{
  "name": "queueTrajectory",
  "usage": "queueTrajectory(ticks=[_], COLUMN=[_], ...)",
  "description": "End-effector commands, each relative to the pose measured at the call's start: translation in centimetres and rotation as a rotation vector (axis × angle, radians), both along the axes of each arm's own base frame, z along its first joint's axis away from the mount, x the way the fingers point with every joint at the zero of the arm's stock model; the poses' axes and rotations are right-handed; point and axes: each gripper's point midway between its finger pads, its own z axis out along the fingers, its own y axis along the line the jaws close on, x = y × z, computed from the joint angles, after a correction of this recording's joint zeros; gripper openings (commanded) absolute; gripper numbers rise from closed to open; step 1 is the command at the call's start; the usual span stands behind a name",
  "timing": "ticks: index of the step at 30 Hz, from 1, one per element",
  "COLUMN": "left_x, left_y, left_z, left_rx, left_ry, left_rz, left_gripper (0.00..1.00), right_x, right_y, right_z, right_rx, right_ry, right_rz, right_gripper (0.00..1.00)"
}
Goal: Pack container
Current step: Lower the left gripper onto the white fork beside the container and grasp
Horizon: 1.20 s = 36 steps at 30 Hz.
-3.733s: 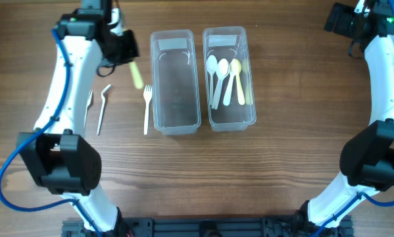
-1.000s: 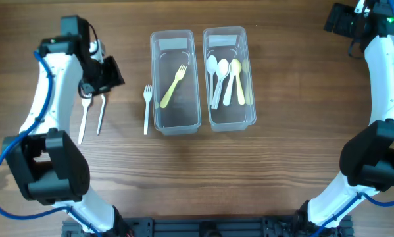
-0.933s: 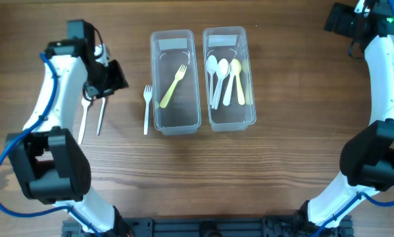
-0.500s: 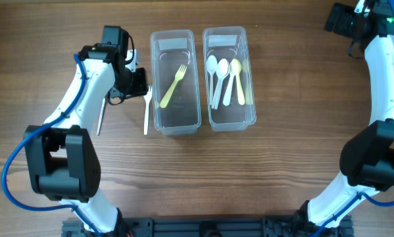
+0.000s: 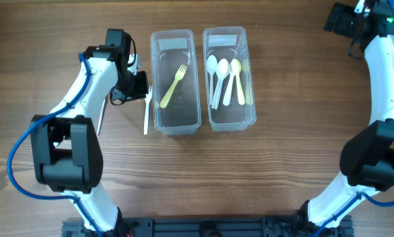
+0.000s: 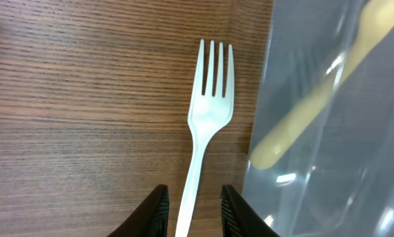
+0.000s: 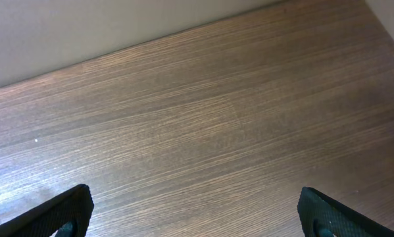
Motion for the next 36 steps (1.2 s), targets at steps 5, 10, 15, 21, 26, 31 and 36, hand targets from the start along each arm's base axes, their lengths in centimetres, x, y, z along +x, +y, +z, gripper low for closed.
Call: queueTrajectory(ticks=[5, 10, 15, 21, 26, 31, 36], left_x=[-0.6, -0.4, -0.5, -0.9, -1.1, -1.0, -1.6], left_y=[-0.3, -0.6, -1.3, -1.5, -1.5, -1.5, -0.5], left_z=[-2.4, -2.7, -3.3, -4.6, -5.1, -5.5, -6.7], left_rx=[-0.013, -0.033, -0.072, -0.085, -0.083, -0.082, -0.024], left_ry=[0.06, 0.056, 0.075, 0.115, 0.128, 0.133, 0.167], left_rz=[-0.018, -0.019, -0.022, -0.021, -0.02, -0.02, -0.017], left_gripper=[0.28, 0.27, 0.28, 0.3, 0.36, 0.36, 0.35], right_x=[0.0, 0.0, 0.0, 0.0, 0.0, 0.0, 0.0], right_y=[0.1, 0.1, 0.1, 0.1, 0.1, 0.1, 0.1], right_z=[0.9, 0.9, 0.9, 0.9, 0.9, 0.9, 0.9], right_rx=[-0.013, -0.013, -0.013, -0.014, -0.013, -0.013, -0.013], right_ry=[-0.018, -0.018, -0.018, -0.018, -0.018, -0.018, -0.018], right_rz=[0.0, 0.0, 0.0, 0.0, 0.0, 0.0, 0.0], right_gripper=[1.0, 1.0, 1.0, 1.0, 1.0, 1.0, 1.0])
